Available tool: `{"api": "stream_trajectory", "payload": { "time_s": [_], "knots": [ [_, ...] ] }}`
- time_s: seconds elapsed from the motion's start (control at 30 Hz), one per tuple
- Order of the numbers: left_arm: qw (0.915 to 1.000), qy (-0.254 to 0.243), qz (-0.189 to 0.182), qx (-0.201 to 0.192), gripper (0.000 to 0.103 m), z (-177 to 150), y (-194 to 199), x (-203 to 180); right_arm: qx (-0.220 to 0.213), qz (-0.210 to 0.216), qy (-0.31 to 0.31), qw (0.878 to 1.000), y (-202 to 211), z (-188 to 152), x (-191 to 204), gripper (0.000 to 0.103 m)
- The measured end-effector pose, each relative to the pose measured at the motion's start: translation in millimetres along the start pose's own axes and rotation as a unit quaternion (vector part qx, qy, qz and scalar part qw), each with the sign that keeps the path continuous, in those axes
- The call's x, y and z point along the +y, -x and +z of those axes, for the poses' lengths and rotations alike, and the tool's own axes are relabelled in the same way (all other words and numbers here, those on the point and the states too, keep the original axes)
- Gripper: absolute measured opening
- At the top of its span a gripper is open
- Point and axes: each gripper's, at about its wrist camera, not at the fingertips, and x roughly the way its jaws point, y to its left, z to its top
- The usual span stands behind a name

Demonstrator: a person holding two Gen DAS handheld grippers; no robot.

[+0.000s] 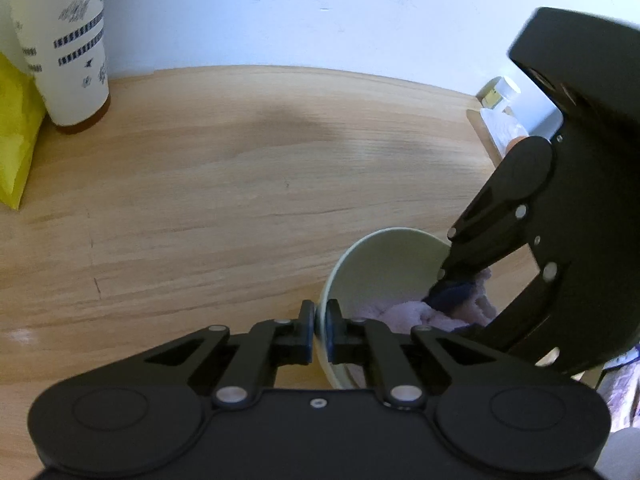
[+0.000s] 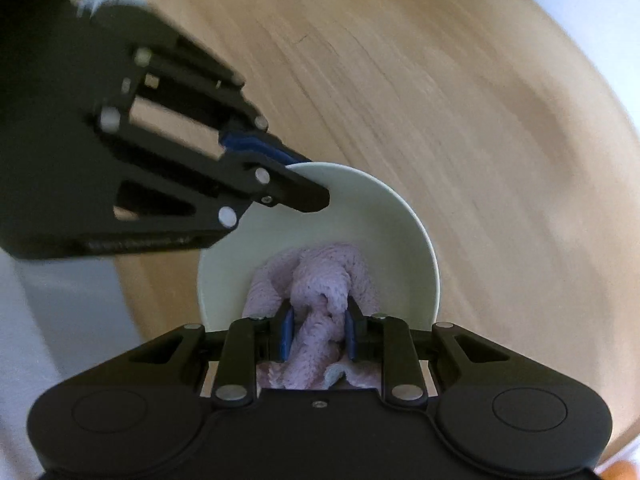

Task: Clean bowl
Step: 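Scrub the bowl interior with the pink cloth in the right gripper while the left gripper steadies the rim, then keep wiping inside the bowl with the right gripper while the left gripper holds the rim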

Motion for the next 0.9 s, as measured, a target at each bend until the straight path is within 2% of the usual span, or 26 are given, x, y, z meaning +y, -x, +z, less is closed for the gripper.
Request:
{"api": "stream_trajectory", "payload": {
  "time_s": [0.27,0.37,0.47,0.6,0.7,0.8,0.9],
  "knots": [
    [0.9999,0.015,-0.003,0.004,0.005,0.3,1.3,0.3,-0.018,0.102,-0.085,0.991,2.2,-7.3,-29.5,0.028],
    [0.9998,0.021,-0.007,0.004,0.005,1.2,0.7,1.0,-0.028,0.068,-0.068,0.995,1.7,-7.5,-23.2,0.025],
    [0.9997,0.022,-0.011,0.006,0.006,1.8,0.6,0.0,-0.036,-0.025,-0.016,0.999,0.7,-8.4,-0.3,0.025],
    [0.9997,0.023,-0.008,0.007,0.008,1.4,0.2,1.5,-0.029,-0.121,0.042,0.991,-13.0,-0.5,20.5,0.028],
    [0.9995,0.030,-0.009,0.008,0.008,2.2,0.2,4.1,-0.042,-0.158,0.069,0.984,-20.1,-4.0,33.4,0.033],
    [0.9986,0.050,-0.012,0.008,0.008,2.6,1.1,7.7,-0.057,-0.156,0.064,0.984,-21.4,-8.1,35.5,0.033],
    [0.9985,0.054,-0.011,0.007,0.006,2.6,1.3,7.9,-0.070,-0.108,0.033,0.991,-17.8,-9.2,26.6,0.033]
  ]
}}
